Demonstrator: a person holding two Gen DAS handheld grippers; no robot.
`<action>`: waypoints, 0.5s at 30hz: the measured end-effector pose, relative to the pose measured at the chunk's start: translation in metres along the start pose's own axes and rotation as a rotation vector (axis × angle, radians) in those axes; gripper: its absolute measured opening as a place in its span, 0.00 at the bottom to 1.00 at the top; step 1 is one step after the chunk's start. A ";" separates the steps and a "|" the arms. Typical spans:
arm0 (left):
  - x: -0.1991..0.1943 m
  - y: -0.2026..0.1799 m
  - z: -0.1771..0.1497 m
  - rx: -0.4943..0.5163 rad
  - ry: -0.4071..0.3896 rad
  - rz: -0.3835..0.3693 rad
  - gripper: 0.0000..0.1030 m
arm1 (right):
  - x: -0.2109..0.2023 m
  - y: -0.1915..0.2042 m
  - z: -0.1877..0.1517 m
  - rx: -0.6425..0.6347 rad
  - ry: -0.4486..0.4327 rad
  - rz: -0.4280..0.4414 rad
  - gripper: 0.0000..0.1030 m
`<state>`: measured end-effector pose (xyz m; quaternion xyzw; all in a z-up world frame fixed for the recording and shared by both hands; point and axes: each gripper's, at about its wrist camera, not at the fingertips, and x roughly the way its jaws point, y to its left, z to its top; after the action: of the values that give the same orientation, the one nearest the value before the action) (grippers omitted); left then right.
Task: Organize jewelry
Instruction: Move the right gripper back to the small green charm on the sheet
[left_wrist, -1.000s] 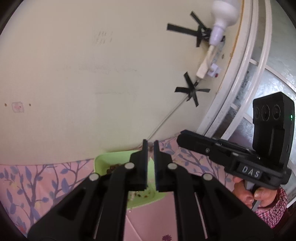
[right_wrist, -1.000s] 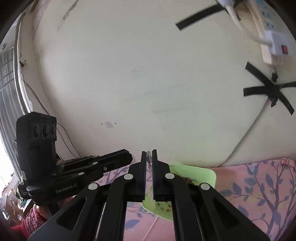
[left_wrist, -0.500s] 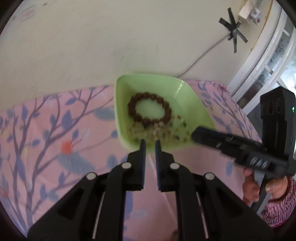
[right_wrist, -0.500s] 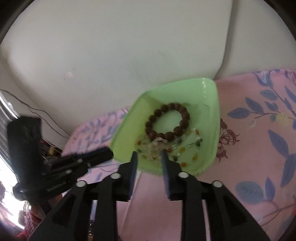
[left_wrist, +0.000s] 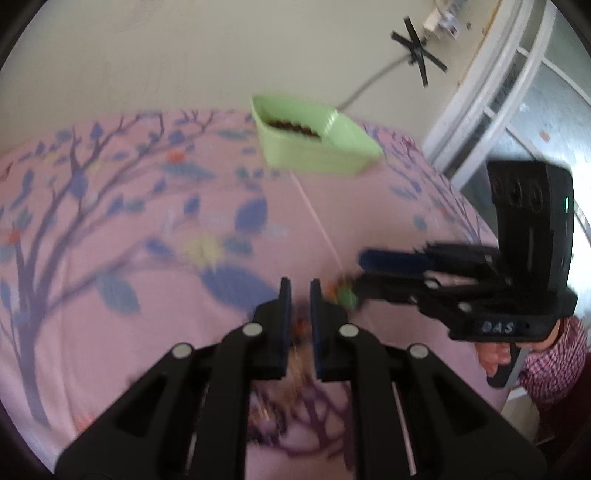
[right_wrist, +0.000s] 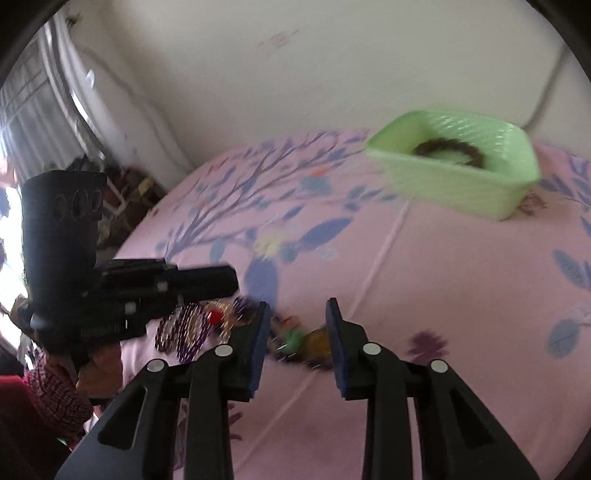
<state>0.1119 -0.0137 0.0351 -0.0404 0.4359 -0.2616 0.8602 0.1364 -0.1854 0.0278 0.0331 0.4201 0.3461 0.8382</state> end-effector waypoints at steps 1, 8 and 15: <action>0.001 -0.001 -0.009 0.009 0.008 0.014 0.09 | 0.004 0.007 -0.003 -0.025 0.011 -0.013 0.03; -0.025 0.013 -0.045 -0.007 -0.009 0.054 0.09 | 0.000 0.003 -0.025 -0.013 0.007 -0.116 0.00; -0.039 0.028 -0.056 -0.027 -0.010 0.099 0.09 | -0.042 -0.015 -0.067 0.100 -0.061 -0.095 0.00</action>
<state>0.0616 0.0383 0.0208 -0.0317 0.4367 -0.2124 0.8736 0.0786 -0.2382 0.0081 0.0655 0.4125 0.2831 0.8634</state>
